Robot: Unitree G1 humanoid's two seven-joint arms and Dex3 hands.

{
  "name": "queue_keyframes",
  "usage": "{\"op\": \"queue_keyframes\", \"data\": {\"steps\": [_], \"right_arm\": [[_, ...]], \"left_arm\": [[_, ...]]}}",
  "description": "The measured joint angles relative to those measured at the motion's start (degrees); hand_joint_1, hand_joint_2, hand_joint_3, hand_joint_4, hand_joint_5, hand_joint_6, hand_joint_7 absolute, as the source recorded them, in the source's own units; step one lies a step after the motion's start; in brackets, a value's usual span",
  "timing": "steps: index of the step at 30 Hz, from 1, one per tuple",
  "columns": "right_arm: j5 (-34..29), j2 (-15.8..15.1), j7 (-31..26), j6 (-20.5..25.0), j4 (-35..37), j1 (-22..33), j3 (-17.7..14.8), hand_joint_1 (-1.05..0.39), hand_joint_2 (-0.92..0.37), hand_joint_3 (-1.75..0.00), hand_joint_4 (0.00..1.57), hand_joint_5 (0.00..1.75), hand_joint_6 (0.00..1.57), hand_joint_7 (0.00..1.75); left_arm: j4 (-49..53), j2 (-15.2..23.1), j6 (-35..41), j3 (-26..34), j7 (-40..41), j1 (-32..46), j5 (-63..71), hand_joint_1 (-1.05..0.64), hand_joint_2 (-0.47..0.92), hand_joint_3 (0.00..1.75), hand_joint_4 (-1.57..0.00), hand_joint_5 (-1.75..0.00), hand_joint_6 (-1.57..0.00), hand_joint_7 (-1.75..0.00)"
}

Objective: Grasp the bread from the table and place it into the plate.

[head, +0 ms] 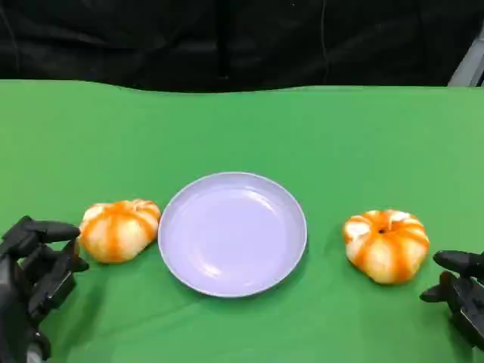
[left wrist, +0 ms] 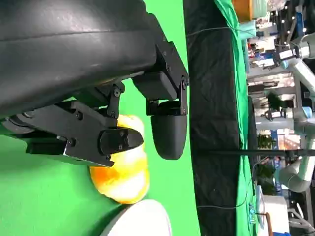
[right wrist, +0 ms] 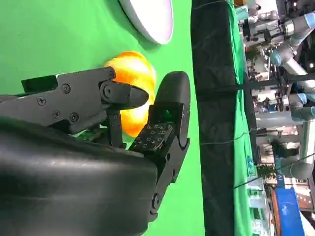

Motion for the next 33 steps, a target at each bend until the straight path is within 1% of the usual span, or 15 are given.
{"op": "queue_keyframes", "data": {"steps": [12,17,20,23,24,27,28,30,31,32,33], "right_arm": [[0.0,-0.1,0.0,0.0,0.0,0.0,0.0,-0.06,-0.92,-0.38,0.69,1.3,0.87,0.7],[0.0,-0.1,0.1,0.0,0.0,0.0,0.0,-0.05,-0.92,-0.38,0.69,1.3,0.87,0.7],[0.1,-0.1,0.1,0.0,0.0,0.0,0.0,-0.04,-0.92,-0.4,0.69,1.3,0.87,0.69],[0.0,-0.1,0.1,0.0,0.0,0.0,0.0,-0.04,-0.92,-0.41,0.69,1.3,0.87,0.69],[0.0,-0.1,0.1,0.0,0.0,0.0,0.0,-0.04,-0.92,-0.41,0.68,1.3,0.87,0.69],[0.0,-0.1,0.1,0.0,0.0,0.0,0.0,-0.05,-0.92,-0.39,0.68,1.3,0.87,0.69],[0.0,-0.1,0.1,0.0,0.0,0.0,0.0,-0.05,-0.92,-0.39,0.68,1.31,0.87,0.69],[0.0,-0.1,0.2,0.0,0.1,0.0,0.0,-0.05,-0.92,-0.39,0.68,1.31,0.87,0.69],[0.0,-0.2,0.2,0.0,0.1,0.0,0.0,-0.05,-0.92,-0.39,0.68,1.31,0.87,0.69],[0.0,-0.2,0.2,0.0,0.2,-0.1,0.0,-0.06,-0.92,-0.39,0.68,1.31,0.87,0.69],[0.0,-0.2,0.2,0.0,0.2,-0.1,0.0,-0.05,-0.92,-0.4,0.68,1.32,0.87,0.69]], "left_arm": [[0.1,0.0,0.0,0.0,0.0,0.0,0.0,0.07,0.9,0.49,-0.75,-1.55,-0.77,-1.27],[0.2,0.0,0.0,0.0,0.0,0.0,0.1,0.07,0.88,0.5,-0.76,-1.52,-0.79,-1.22],[0.2,0.0,0.0,0.0,0.0,0.0,0.2,0.08,0.89,0.48,-0.78,-1.46,-0.81,-1.17],[0.2,0.0,0.0,0.0,0.0,0.0,0.2,0.08,0.9,0.47,-0.79,-1.45,-0.81,-1.15],[0.2,0.0,0.0,0.1,0.0,0.0,0.2,0.08,0.89,0.46,-0.78,-1.42,-0.81,-1.12],[0.1,0.0,0.0,0.2,-0.2,0.0,-0.2,0.07,0.86,0.43,-0.79,-1.25,-0.88,-0.88],[0.1,-0.1,0.0,0.3,-0.6,0.0,-0.4,0.05,0.87,0.39,-0.8,-1.18,-0.91,-0.77],[0.1,-0.1,0.0,0.4,-1.4,0.0,-0.9,0.03,0.88,0.33,-0.81,-1.1,-0.95,-0.63],[0.1,-0.2,0.0,0.4,-1.6,0.0,-1.4,0.01,0.9,0.28,-0.82,-1.01,-0.98,-0.51],[0.1,-0.2,0.0,0.5,-1.9,0.0,-1.6,0.0,0.91,0.25,-0.83,-0.96,-1.0,-0.44],[0.1,-0.2,0.0,0.5,-2.7,0.0,-2.0,-0.02,0.92,0.22,-0.87,-0.85,-1.04,-0.32]]}}
